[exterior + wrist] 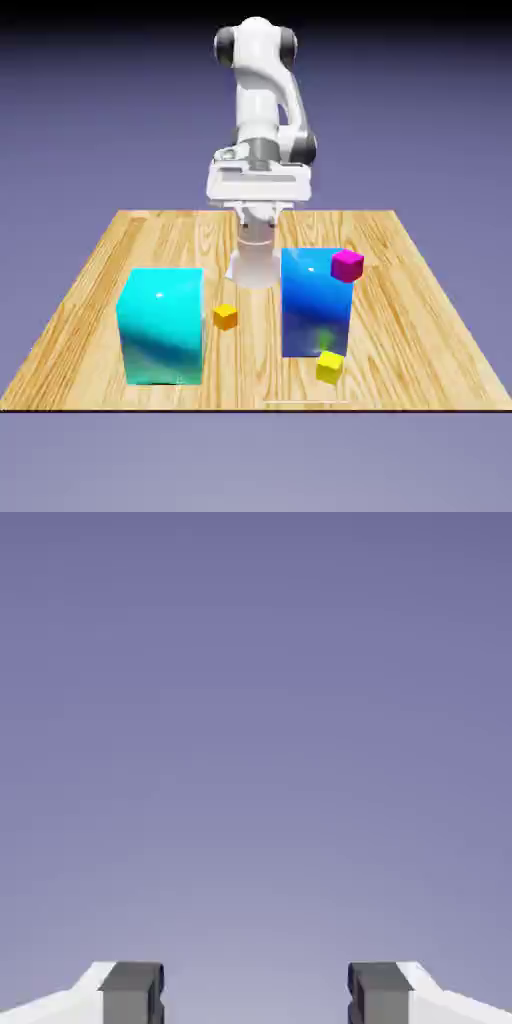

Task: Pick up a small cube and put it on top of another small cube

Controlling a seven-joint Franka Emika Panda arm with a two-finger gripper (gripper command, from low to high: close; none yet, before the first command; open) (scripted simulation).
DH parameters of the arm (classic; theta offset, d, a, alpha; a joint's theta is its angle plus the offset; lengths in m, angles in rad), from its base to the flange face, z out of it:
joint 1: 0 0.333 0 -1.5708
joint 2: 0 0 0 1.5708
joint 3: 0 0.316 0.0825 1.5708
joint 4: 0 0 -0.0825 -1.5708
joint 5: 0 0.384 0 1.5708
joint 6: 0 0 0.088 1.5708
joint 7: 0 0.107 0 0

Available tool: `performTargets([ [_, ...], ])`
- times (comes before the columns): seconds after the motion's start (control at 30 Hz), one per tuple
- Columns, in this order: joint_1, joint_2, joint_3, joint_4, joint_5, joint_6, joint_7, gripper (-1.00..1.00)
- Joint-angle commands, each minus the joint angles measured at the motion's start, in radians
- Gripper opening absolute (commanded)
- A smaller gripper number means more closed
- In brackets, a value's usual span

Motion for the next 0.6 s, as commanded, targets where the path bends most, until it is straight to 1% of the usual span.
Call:
performTargets([
  [0.0, -0.027, -0.008, 0.033, 0.020, -0.003, -0.023, -0.044, 0.00],
  [0.57, -0.488, -0.142, 0.595, 0.354, -0.059, -0.417, -0.783, 0.00],
])
